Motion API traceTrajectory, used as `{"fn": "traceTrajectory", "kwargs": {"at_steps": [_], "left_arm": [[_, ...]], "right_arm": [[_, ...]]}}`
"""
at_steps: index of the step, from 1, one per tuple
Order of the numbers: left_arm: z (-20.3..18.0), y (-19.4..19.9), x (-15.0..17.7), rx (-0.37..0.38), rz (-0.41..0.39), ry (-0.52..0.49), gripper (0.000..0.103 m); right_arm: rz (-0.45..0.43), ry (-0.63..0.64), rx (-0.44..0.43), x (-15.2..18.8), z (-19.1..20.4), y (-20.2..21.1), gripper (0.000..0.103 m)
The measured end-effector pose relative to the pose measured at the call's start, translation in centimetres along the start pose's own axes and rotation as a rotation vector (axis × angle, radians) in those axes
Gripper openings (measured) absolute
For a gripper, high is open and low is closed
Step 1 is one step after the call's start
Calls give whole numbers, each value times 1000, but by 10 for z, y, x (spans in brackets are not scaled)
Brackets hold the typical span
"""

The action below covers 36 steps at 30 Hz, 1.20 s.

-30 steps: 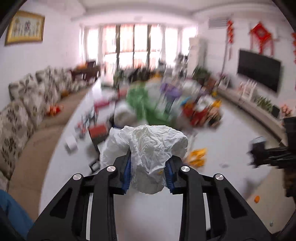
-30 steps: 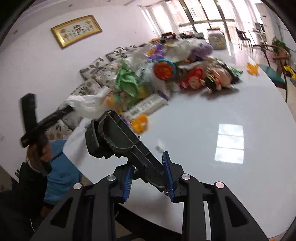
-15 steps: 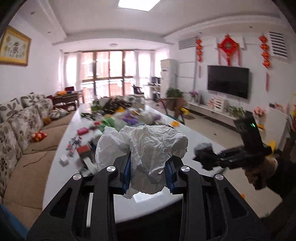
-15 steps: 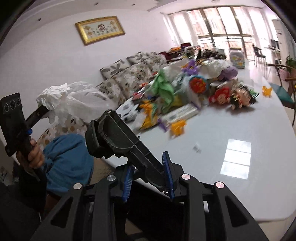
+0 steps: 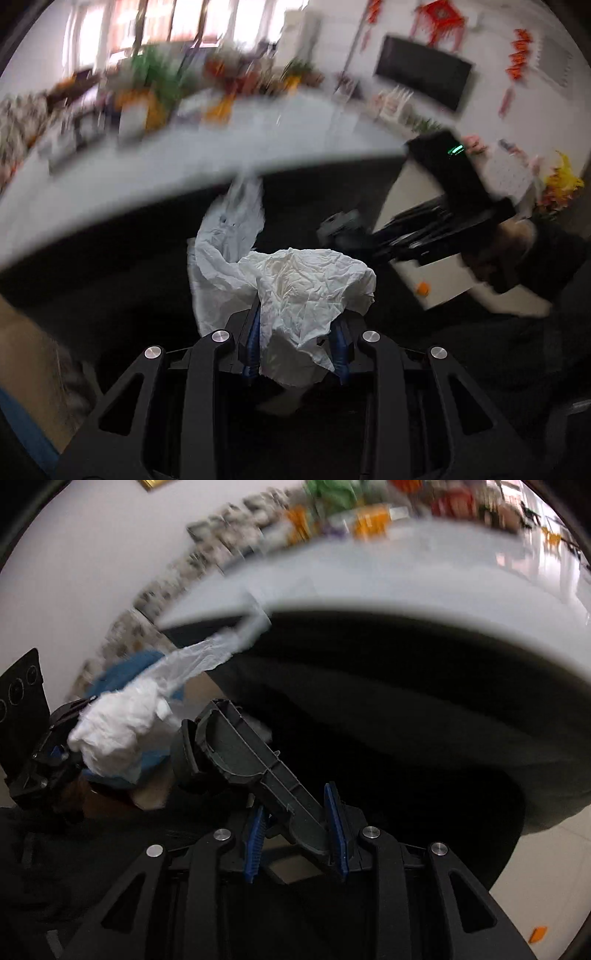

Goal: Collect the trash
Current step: 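Carry the tissue and black piece over the quilted bin and open both tools, then grasp the white foam sponge with the left tool while the right tool grasps the white snack packet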

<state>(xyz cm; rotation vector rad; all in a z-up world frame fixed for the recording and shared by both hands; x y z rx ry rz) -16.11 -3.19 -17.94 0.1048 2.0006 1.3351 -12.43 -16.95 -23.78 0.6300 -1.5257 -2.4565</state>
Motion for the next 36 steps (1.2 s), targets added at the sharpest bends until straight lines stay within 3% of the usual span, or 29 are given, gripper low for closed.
{"fn": "traceTrajectory", "kwargs": {"at_steps": [5,11,13,14,15,17,18,21,24,29,32,33,36], "left_arm": [[32,-73,33,69,204,62,30],[51,-120,37,92,307,78,31],[59,-134,30,75,322,82,35],[63,-139,28,69,329,88,42],[67,-146,26,58,341,101,56],[74,-158,22,34,366,120,72],[75,-161,22,23,374,125,75],[62,-160,36,7,393,116,82],[60,-156,38,12,398,105,83],[60,-113,31,5,332,124,83],[60,-65,8,7,205,141,83],[61,-48,-1,-3,153,143,85],[68,-1,-32,-69,-8,161,88]], "right_arm": [[101,-17,25,5,-12,-48,30],[171,-9,67,-2,-16,-77,31],[194,-4,91,-5,-20,-88,31],[207,-3,99,-5,-21,-93,32],[232,-5,101,-7,-23,-102,33],[259,-2,125,-6,-26,-114,52],[256,6,137,-7,-25,-115,60],[258,26,140,-9,-24,-115,60],[224,38,141,-8,-17,-99,59],[50,108,115,-29,11,-19,58],[-132,154,126,-76,24,50,66],[-168,154,138,-91,22,61,74],[-273,78,220,-158,3,87,76]]}}
Point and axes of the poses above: each gripper's, at about its wrist camera, not at the fingertips, and y roughly against the way its jaws point, z to its left, x to its underside, the point moved 6 cm from there along -y, roughly the way its jaws point, and after that the axes turned 9 degrees about z, right-handed, at the moved point
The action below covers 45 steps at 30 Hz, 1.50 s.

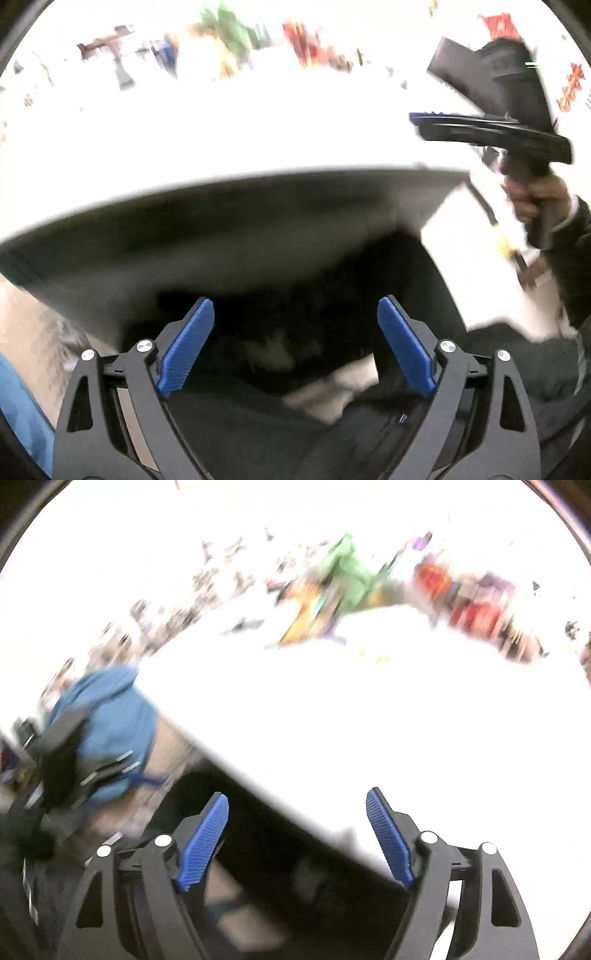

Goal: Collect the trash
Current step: 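Grasp the white foam sponge with the left tool while the right tool grasps the white snack packet, then lower the sponge and snack packet into the quilted bin and open both tools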

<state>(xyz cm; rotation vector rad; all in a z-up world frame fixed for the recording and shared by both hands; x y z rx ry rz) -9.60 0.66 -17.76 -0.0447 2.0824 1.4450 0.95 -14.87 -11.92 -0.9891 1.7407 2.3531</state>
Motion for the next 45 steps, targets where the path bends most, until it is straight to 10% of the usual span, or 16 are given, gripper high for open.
{"fn": "traceTrajectory", "kwargs": {"at_steps": [3,10,13,16,17,18,19,28,34,38,45], "left_arm": [[11,25,-24,-40,-95,38,88],[31,33,-43,2,-179,93,88],[33,30,-44,8,-188,89,88],[37,30,-45,32,-187,101,88],[37,31,-45,30,-187,108,88],[40,31,-46,33,-186,116,88],[42,33,-47,40,-189,120,88],[54,18,-137,-95,-232,129,88],[74,-44,-204,-182,-116,169,88],[82,-55,-211,-130,-103,227,36],[38,43,-183,-217,-323,116,34]], "right_arm": [[9,-257,-80,-63,-36,-22,79],[240,-520,41,-136,-72,-106,84],[290,-431,209,-157,-53,-138,99],[229,-297,321,-170,-27,-160,93],[218,-280,300,-172,-22,-161,83],[213,-239,273,-175,-14,-158,53],[227,-229,240,-172,-11,-159,49],[57,-406,-129,-135,-51,-111,40],[-104,-398,-261,-131,-60,-50,40],[-148,-344,-255,-98,-60,-18,39],[-192,-303,-252,-62,-62,45,38]]}}
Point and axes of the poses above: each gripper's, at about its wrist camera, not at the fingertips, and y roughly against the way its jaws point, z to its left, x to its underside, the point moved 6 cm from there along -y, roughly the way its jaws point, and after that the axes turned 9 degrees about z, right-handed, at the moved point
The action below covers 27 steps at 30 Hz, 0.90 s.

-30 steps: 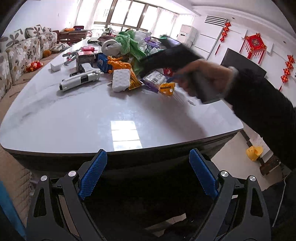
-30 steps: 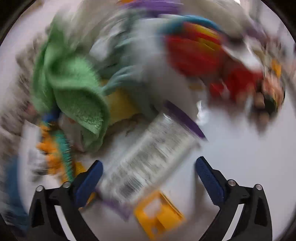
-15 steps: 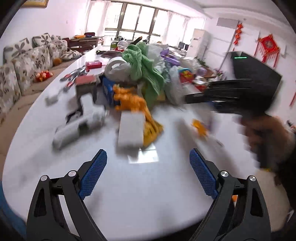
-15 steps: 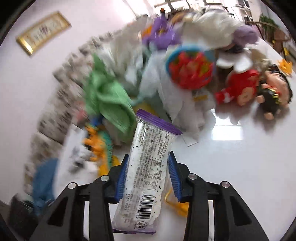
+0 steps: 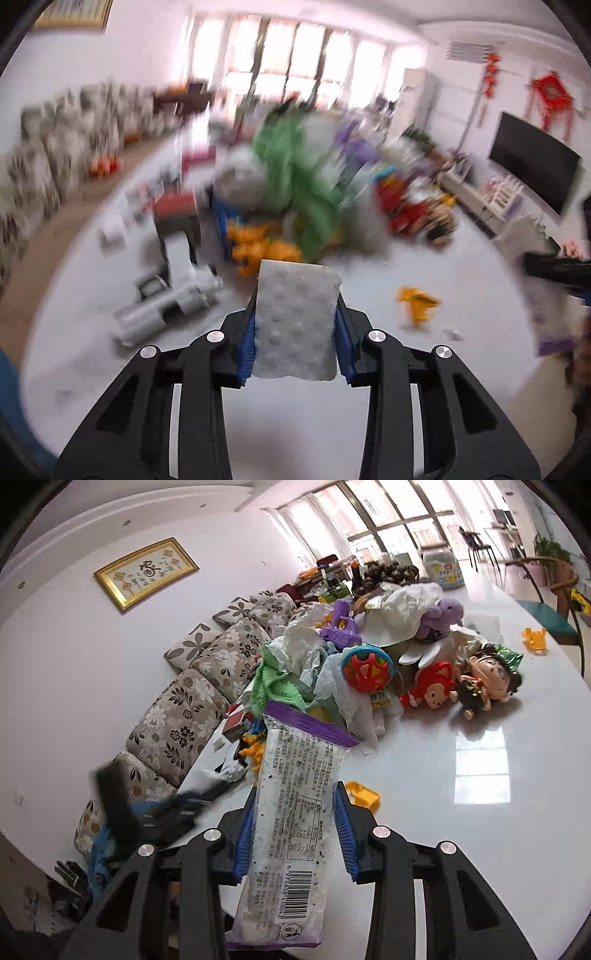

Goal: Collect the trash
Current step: 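Lower the sponge and snack packet into the quilted bin and open both tools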

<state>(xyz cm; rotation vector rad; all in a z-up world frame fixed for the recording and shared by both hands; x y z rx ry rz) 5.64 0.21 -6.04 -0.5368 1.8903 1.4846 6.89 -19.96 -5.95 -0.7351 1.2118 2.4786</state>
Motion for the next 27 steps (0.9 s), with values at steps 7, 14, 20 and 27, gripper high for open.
{"fn": "traceTrajectory", "kwargs": {"at_steps": [7,14,20,27], "left_arm": [[-49,114,60,66,-93,-183,35],[-59,53,187,106,196,-183,36],[-41,-61,274,83,551,-151,81],[-31,-74,301,46,667,-212,82]], "right_arm": [[57,82,-26,71,32,41,38],[316,111,-11,195,30,-7,38],[565,93,92,264,-24,-108,49],[495,247,95,246,-2,-70,58]]}}
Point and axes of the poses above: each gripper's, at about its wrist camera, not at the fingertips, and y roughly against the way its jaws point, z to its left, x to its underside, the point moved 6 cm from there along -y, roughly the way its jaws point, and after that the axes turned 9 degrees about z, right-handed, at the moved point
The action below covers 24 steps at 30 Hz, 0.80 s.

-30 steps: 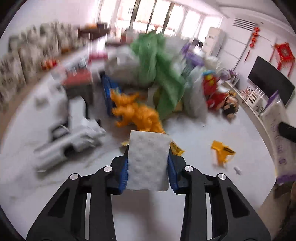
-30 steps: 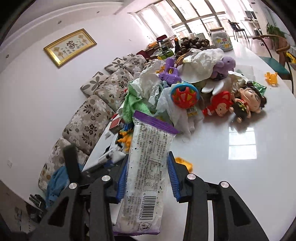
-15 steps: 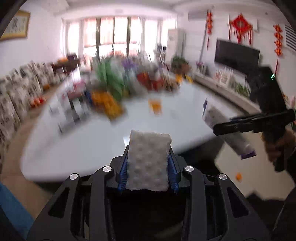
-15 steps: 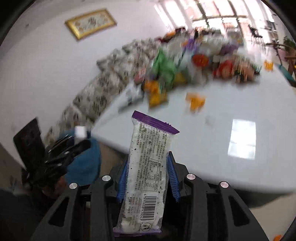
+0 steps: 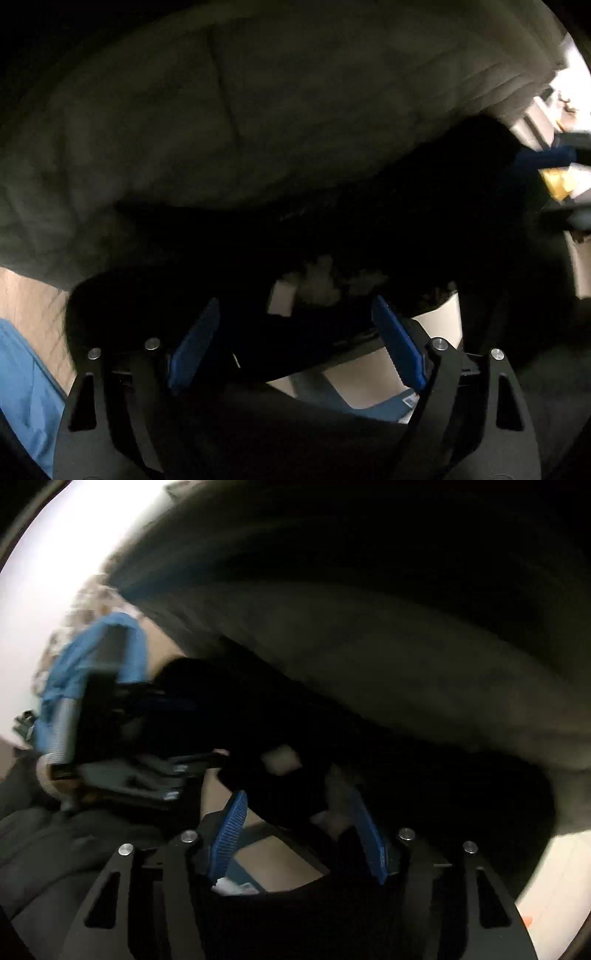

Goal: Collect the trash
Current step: 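Lower the sponge and snack packet into the quilted bin and open both tools, then grasp the yellow plastic toy piece with the right tool while the left tool grasps the yellow snack bag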

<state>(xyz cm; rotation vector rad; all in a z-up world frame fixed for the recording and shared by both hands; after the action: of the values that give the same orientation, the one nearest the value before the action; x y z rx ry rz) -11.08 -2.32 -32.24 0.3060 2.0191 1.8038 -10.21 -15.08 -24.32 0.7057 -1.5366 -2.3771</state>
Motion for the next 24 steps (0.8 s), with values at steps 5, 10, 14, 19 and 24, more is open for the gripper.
{"fn": "traceTrajectory", "kwargs": {"at_steps": [5,10,14,19,24], "left_arm": [[-1,89,0,123,-206,3,83],[8,167,-29,122,-436,40,90],[21,191,-60,96,-514,97,90],[38,189,-114,47,-543,219,90],[62,177,-182,106,-498,419,90]], "right_arm": [[-319,103,114,-70,1,123,79],[-330,186,339,-169,-40,126,78],[-220,195,356,-226,-81,84,66],[-188,88,283,-241,-103,74,38],[-259,-18,106,-209,-108,102,32]]}}
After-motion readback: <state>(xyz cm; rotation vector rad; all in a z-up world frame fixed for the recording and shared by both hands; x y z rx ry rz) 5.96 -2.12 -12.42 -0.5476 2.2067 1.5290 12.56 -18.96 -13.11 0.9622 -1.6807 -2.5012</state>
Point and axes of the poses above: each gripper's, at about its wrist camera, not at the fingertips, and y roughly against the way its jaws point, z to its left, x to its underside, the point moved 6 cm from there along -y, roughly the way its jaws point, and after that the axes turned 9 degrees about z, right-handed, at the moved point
